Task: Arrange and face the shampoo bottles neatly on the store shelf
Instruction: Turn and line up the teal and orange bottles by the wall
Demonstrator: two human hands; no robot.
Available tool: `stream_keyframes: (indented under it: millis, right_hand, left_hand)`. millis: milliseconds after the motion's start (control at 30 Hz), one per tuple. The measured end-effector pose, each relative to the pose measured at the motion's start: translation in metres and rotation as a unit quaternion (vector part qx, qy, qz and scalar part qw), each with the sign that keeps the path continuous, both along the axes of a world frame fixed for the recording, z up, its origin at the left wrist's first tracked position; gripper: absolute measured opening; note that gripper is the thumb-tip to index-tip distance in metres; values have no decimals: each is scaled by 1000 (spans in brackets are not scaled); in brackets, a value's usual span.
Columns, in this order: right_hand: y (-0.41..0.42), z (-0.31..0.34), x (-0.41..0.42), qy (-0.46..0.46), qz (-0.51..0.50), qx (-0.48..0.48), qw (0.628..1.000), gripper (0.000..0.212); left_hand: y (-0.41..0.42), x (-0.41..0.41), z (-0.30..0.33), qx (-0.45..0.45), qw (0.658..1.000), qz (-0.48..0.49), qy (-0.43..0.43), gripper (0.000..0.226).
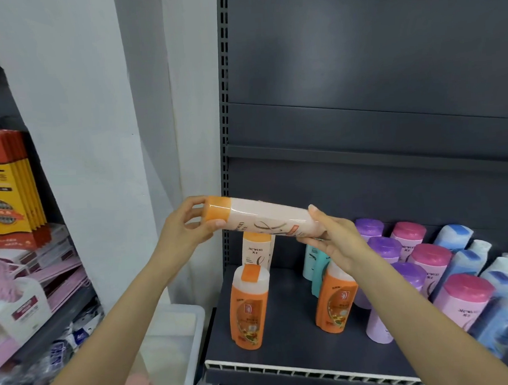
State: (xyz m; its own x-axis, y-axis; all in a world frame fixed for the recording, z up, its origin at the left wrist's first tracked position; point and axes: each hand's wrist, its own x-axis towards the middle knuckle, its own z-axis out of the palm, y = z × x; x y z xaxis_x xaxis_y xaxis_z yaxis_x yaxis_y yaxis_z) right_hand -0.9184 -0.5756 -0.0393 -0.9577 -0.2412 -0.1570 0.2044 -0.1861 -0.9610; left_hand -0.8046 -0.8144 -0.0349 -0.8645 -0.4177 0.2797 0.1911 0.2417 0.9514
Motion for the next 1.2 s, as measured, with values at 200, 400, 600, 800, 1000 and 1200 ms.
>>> stream_keyframes:
  millis: [200, 400, 600, 800, 1000, 1200]
  right_hand:
    - [-19, -15, 3, 23, 96, -14, 995, 36]
    - [-41, -34, -4, 83, 17, 208, 975, 43]
    - [-43, -53, -2, 197, 101, 376, 900, 52]
    - [-53, -61, 7, 207, 181, 364, 890, 49]
    - [-60, -70, 12, 248, 233, 403, 850, 46]
    - [-60, -77, 12, 261, 216, 413, 845, 49]
  left_hand:
    - [0, 2, 9, 30, 998, 57, 24, 51]
    - [3, -10, 24, -68, 990, 118, 24, 45]
    - [7, -24, 14, -177, 975, 135, -14, 55]
    - [3, -47, -14, -249, 961, 79, -89, 54]
    - [11, -68, -56, -263, 952, 11, -158, 51]
    - [7, -84, -85, -303, 931, -31, -200, 53]
